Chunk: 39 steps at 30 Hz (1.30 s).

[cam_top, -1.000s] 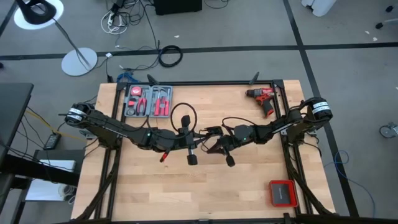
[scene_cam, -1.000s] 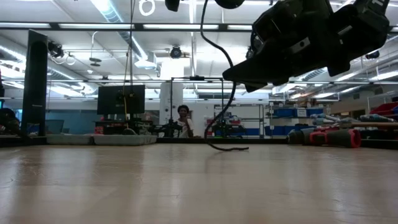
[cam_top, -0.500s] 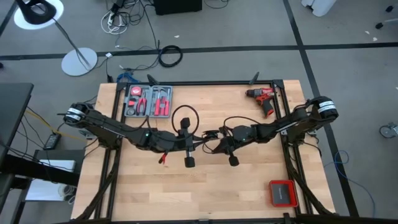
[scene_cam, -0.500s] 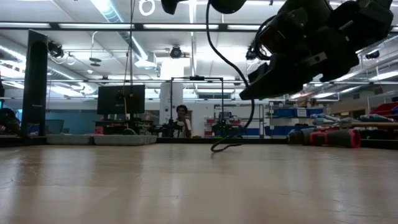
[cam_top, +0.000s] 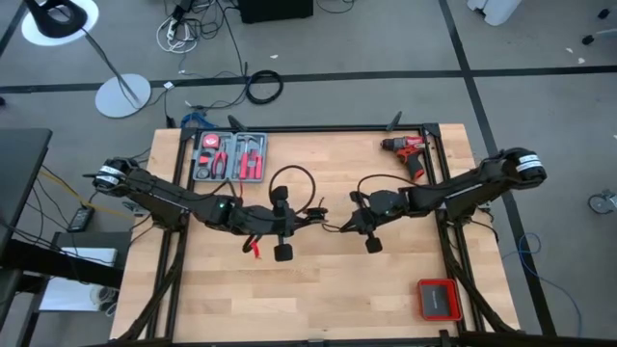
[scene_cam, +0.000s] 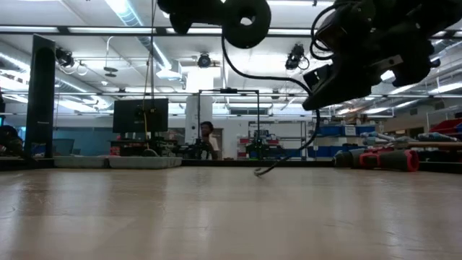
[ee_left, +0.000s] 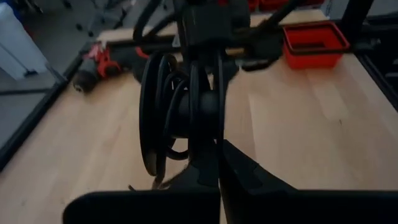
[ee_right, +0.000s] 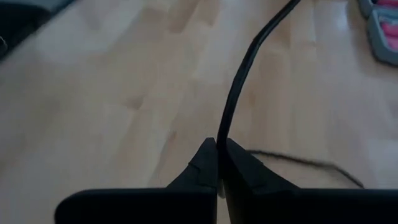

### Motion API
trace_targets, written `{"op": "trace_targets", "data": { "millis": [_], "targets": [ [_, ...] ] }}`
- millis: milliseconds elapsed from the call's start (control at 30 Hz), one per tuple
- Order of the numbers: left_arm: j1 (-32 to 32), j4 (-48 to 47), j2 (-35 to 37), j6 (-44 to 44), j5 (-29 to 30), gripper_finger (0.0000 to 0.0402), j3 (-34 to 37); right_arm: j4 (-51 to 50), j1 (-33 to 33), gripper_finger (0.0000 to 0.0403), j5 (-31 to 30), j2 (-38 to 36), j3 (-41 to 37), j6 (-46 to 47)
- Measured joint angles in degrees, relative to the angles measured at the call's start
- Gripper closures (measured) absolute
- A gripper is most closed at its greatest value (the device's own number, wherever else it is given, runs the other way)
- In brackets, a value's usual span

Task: Coil cords
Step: Coil the black wire on the black spool

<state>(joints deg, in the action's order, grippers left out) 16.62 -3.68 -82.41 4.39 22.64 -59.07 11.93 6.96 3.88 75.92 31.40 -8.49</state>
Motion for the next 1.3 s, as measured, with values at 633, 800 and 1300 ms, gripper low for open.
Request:
{"op": "trace_targets", "data": {
  "millis": [633, 800, 1300],
  "targets": [
    [-0.1, -7.9, 0.0, 3.4, -1.2, 0.0401, 0.0, 0.7, 0.2, 0.0399, 0.2, -14.4, 0.0, -8.7],
    [-0.2, -7.4, 0.0, 3.4, -1.8, 0.0401, 0.0, 3.2, -0.3, 0.0399, 0.7, -14.3, 0.1, -11.6],
    [-2.7, 3.8, -6.0, 5.1, -16.0, 0.0401, 0.2, 4.7, -5.1, 0.0399, 8.3, -12.9, 2.5, -18.8]
  ]
}}
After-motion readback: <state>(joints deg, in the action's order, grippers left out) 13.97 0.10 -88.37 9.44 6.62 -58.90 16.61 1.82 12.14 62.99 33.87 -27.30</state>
